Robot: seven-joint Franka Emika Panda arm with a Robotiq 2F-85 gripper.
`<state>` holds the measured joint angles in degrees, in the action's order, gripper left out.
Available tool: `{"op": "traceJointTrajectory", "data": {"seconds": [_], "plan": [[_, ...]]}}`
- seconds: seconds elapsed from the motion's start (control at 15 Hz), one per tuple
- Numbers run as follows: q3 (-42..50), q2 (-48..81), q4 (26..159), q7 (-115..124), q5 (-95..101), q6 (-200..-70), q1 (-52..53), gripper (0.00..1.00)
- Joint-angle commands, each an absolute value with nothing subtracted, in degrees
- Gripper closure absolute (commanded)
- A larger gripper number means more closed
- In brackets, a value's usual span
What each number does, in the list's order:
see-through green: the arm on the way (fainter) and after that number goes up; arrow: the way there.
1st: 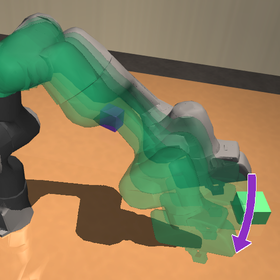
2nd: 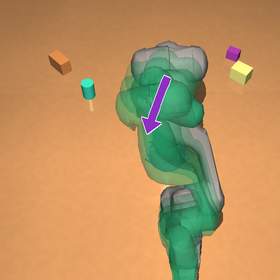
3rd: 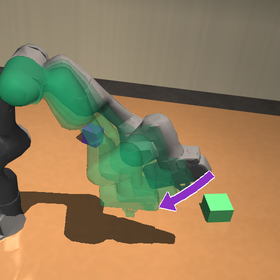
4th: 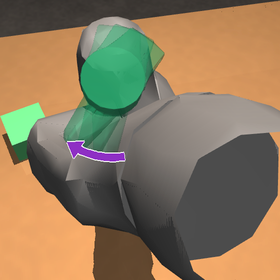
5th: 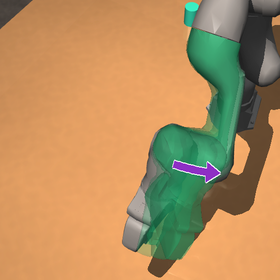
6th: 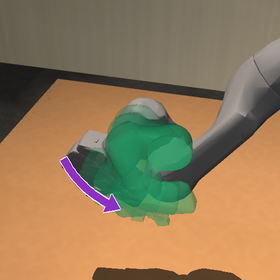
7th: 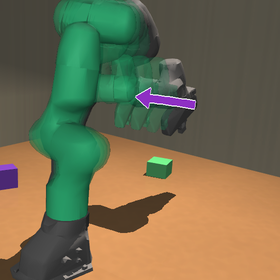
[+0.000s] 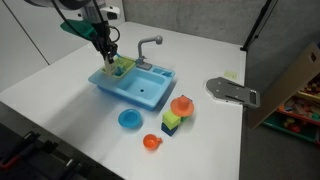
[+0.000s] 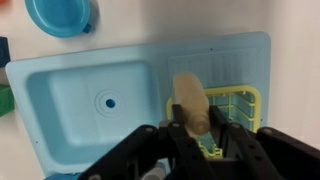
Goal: Move the toy bottle from the table to the plate rack on the toy sink
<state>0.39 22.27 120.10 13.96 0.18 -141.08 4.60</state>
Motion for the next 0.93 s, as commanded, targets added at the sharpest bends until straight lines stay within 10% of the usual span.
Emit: {"op": "traceJointTrajectory", "data": {"seconds": [0.0, 0.87], "plan": [[1.4, 22.5, 118.7, 16.3, 1.1, -137.5, 5.5, 0.90], [1.1, 25.1, 120.3, 14.6, 1.4, -142.7, 5.6, 0.90]]}}
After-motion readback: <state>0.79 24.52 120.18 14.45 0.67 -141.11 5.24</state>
